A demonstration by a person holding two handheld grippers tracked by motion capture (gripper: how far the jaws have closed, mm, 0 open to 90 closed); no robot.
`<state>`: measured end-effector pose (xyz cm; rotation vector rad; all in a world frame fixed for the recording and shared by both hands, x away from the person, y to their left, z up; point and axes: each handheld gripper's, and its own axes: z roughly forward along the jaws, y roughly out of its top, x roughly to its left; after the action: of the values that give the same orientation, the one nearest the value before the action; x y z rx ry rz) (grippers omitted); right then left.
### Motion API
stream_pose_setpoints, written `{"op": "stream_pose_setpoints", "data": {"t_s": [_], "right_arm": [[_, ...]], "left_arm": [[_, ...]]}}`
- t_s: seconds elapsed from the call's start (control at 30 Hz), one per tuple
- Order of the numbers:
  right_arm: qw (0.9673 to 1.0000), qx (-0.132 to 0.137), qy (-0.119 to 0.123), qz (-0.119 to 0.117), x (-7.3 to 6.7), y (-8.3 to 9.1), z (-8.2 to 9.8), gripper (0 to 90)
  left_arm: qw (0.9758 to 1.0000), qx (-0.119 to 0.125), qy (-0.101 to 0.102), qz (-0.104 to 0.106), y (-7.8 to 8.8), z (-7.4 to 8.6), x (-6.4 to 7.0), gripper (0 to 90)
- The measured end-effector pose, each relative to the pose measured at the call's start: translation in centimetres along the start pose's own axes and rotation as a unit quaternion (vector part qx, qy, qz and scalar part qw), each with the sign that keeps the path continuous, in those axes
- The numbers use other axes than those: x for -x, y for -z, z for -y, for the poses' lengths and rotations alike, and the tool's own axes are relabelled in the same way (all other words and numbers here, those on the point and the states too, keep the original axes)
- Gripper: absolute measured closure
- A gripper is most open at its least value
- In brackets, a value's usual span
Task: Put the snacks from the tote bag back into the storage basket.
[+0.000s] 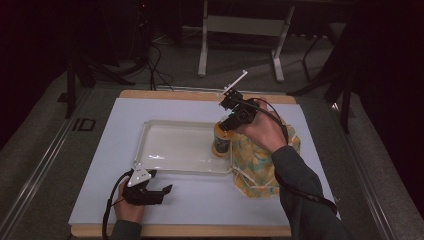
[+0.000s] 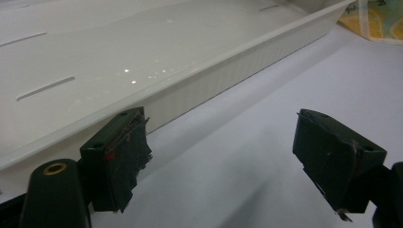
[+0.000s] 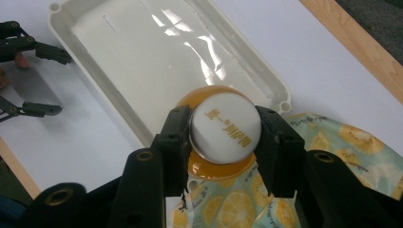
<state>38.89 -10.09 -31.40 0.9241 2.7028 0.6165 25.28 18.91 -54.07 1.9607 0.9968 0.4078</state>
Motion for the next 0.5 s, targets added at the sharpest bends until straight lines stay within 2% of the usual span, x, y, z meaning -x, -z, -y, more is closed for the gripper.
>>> {"op": "stream_pose_setpoints", "data": {"t_s": [0.5], "right_arm": [[1.0000, -0.002, 0.004, -0.005, -0.42, -0.71, 0.63, 58.8]], "left_arm": [[1.0000, -0.002, -0.001, 0.000, -0.01, -0.01, -0.02, 19.2]]}}
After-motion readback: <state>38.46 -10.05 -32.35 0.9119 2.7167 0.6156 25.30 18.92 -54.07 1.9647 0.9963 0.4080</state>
